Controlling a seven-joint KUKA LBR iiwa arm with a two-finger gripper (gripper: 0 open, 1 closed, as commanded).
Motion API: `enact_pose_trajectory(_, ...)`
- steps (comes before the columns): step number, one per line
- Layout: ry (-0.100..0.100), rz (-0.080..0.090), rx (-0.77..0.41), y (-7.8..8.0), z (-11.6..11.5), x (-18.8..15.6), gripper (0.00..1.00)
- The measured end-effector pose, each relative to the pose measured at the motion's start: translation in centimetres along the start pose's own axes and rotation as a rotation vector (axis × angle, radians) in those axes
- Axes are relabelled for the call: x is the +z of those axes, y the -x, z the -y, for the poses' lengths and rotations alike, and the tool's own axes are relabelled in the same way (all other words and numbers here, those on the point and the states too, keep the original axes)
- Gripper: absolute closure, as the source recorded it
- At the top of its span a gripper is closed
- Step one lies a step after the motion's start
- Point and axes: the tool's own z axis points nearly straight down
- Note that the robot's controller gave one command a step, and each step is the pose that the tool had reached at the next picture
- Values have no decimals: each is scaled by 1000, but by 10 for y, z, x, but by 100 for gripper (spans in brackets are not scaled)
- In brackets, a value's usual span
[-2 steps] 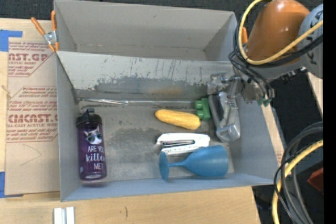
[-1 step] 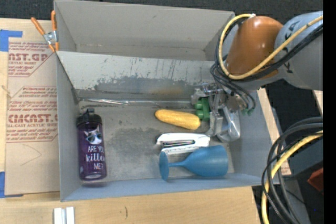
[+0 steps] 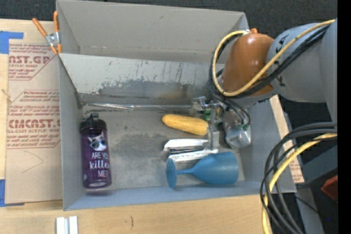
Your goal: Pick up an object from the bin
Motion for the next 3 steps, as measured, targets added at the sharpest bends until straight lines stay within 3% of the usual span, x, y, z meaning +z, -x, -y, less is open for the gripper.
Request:
enact_pose_trajectory(1,-1,4,177,-14,-10,16,0)
enact_pose_trajectory(2,-1,2,328,-12,-24,17,100)
enact_pose_trajectory(3,-1,3,328,-12,-24,17,100)
